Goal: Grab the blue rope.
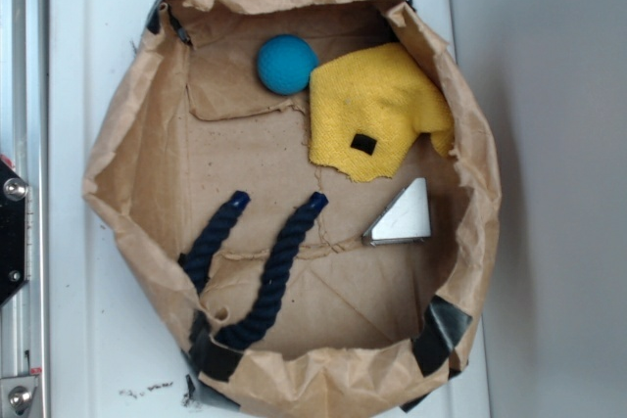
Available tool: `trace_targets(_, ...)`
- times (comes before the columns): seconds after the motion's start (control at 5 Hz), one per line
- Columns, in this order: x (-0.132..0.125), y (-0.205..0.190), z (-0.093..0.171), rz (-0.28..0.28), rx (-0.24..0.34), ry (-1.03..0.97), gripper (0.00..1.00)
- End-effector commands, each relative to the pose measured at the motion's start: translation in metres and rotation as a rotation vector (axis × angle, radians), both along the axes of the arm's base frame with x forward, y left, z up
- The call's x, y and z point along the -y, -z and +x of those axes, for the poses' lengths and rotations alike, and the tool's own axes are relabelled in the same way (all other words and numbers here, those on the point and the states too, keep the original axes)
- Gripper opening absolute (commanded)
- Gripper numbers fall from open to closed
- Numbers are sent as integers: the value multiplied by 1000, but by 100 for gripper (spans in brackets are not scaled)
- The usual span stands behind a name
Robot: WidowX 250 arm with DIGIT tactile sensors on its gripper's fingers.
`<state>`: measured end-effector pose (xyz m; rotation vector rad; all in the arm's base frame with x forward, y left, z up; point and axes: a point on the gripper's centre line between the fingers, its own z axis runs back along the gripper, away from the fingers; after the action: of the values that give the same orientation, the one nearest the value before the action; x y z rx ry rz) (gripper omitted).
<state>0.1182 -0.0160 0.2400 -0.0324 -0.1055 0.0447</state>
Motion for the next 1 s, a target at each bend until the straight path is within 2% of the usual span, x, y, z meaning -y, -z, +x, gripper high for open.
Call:
trace_targets(0.0, 0, 0, 0, 0, 0, 0, 100)
trace_targets(0.2, 11, 7, 38, -48, 26, -29, 100)
trace_targets(0.4, 10, 14, 75, -110, 124, -137, 100)
trace_targets(0.6, 1, 24, 101, -239, 263, -314, 100)
trace_targets(0.8, -5, 53, 131, -207, 283, -454, 100)
